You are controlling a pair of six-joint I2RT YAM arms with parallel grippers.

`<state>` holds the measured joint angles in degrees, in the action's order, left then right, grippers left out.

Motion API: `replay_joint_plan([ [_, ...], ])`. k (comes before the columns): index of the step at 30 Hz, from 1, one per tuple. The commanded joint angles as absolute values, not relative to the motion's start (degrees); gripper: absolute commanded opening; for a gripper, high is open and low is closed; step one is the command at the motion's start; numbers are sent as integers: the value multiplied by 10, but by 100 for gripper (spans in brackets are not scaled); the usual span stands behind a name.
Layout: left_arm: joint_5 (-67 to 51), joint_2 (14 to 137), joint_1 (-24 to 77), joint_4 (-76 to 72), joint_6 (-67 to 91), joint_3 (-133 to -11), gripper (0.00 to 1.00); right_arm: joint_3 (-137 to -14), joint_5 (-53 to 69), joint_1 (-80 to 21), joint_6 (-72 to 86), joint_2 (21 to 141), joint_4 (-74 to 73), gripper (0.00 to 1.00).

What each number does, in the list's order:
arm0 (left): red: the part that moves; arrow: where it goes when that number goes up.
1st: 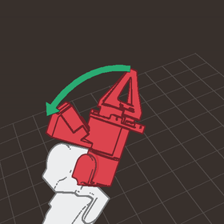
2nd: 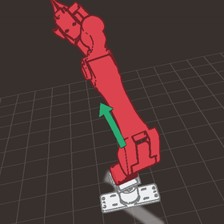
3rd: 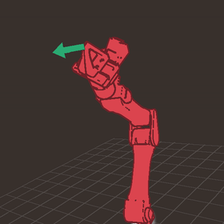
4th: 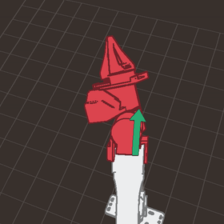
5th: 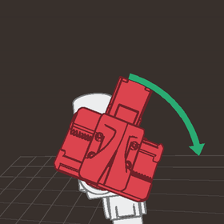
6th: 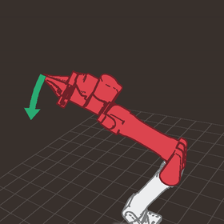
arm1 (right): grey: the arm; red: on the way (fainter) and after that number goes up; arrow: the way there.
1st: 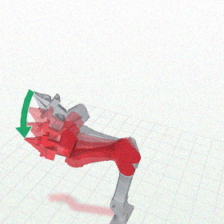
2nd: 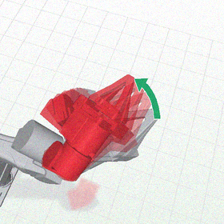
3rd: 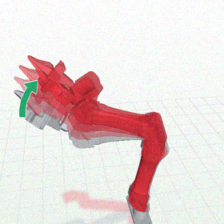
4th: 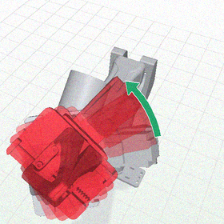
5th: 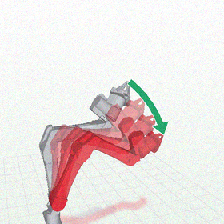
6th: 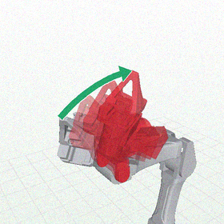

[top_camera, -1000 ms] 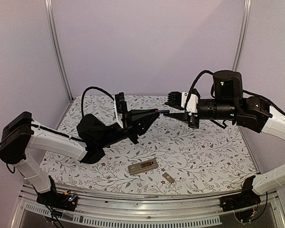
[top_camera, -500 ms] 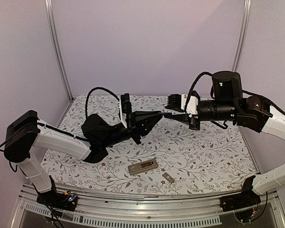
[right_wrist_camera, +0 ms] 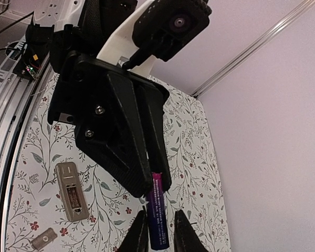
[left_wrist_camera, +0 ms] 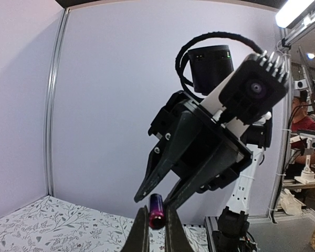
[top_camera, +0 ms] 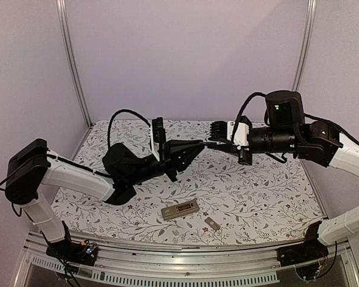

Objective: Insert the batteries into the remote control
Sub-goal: Pass from the left arm to the right, then load the battery into the battery compartment.

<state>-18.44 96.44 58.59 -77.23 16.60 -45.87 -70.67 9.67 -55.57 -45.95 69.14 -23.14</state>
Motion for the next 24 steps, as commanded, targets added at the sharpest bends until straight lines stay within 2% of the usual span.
replay_joint_plan([
  [1,-195,969,581,-853,171,-462,0,-710,79,-559,-459,697,-238,16],
  [8,-195,968,580,-864,173,-456,0,-711,74,-559,-460,695,-238,7],
  [10,-194,968,580,-865,173,-454,0,-711,73,-559,-460,694,-238,0],
  [13,-199,967,578,-860,172,-449,1,-710,73,-559,-460,693,-237,0],
  [14,-196,965,579,-856,170,-445,23,-711,73,-559,-459,693,-238,0],
  [16,-190,951,577,-839,156,-429,82,-711,72,-559,-457,693,-240,0],
  [17,-192,938,576,-822,140,-417,98,-711,72,-559,-457,694,-242,0],
  [20,-178,875,574,-705,78,-378,100,-709,73,-559,-457,699,-256,0],
  [24,-74,771,574,-463,38,-335,100,-704,80,-548,-459,717,-287,0],
])
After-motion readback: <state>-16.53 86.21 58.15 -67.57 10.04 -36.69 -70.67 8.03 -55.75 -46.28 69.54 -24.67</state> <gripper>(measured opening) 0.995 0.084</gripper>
